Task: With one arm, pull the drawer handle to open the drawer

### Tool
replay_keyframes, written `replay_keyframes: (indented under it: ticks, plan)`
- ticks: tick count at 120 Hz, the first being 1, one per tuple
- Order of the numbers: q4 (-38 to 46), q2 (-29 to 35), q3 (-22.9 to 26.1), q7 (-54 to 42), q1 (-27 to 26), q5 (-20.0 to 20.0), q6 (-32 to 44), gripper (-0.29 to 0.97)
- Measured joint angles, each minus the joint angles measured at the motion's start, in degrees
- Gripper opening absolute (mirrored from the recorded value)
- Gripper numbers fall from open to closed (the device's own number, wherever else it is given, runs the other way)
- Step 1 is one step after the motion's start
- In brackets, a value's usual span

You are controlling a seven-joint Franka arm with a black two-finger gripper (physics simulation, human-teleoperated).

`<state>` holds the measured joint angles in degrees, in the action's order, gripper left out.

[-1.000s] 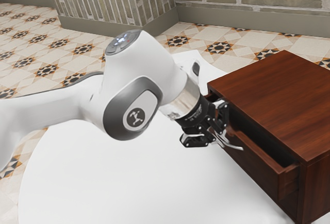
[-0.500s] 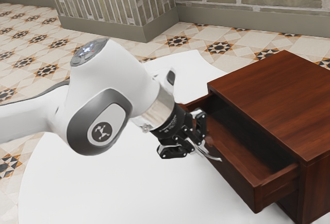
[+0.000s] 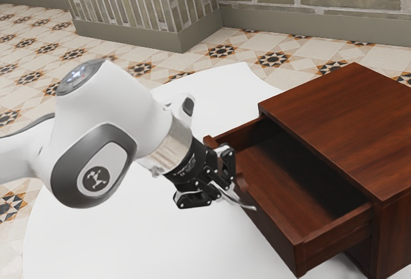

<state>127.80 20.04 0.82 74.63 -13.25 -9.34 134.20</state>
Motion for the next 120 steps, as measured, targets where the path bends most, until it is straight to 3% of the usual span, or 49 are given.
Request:
replay_keyframes:
  ticks: [106,120]
  plan:
    - [7.3,7.8,-1.1,0.3,0.0,0.0,0.2,-0.11]
    - [7.5,8.1,-1.2,0.3,0.0,-0.1,0.2,-0.04]
